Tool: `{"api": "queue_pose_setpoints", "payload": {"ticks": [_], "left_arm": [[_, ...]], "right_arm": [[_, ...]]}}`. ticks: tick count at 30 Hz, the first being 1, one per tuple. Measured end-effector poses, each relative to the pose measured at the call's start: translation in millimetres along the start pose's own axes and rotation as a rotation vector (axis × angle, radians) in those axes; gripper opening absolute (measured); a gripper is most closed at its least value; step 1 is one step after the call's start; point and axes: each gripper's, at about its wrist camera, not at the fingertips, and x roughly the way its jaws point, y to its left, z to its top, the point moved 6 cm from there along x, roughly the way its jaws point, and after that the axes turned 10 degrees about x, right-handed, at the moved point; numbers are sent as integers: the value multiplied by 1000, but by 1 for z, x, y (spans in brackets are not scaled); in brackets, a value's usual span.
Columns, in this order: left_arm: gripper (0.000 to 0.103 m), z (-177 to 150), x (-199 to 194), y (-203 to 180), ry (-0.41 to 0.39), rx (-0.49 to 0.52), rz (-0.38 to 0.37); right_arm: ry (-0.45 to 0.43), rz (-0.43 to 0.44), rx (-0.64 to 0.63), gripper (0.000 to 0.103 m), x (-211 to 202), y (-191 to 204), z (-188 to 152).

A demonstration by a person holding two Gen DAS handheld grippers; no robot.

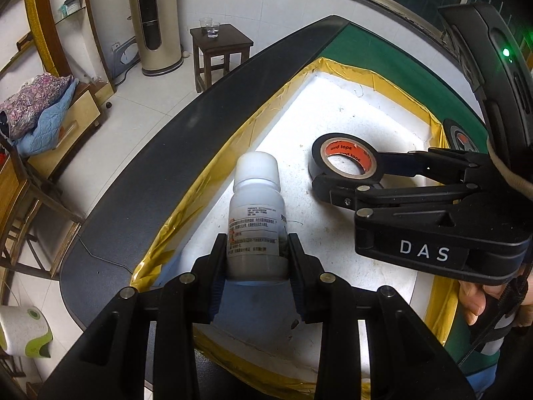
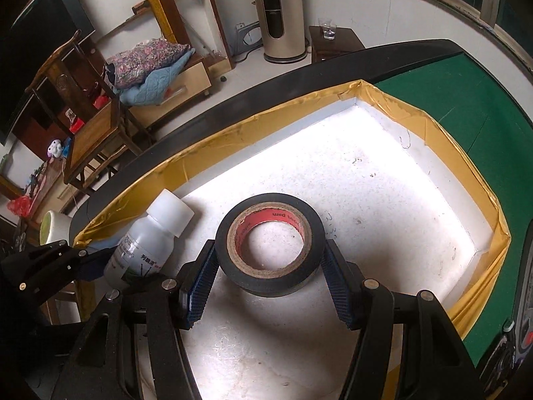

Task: Organize rigid objects
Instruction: 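Lower the tape roll into the tray and open right tool while left tool releases the bottle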

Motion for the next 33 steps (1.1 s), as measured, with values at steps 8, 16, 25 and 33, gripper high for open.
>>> {"api": "queue_pose_setpoints", "payload": {"ticks": [8, 16, 25, 33], "left_arm": [[32, -1, -1, -1, 0, -13, 10], [32, -2, -2, -2, 2, -26, 19], [32, -5, -7, -7, -11, -41, 20], [32, -5, -14, -3, -80, -105, -24]], "right_arm": [[19, -80, -15, 58, 2, 1, 2], [4, -80, 13, 58, -7, -7, 1], [-73, -73, 17, 62, -36, -7, -4], [-133, -72, 21, 62, -56, -4, -9]]}}
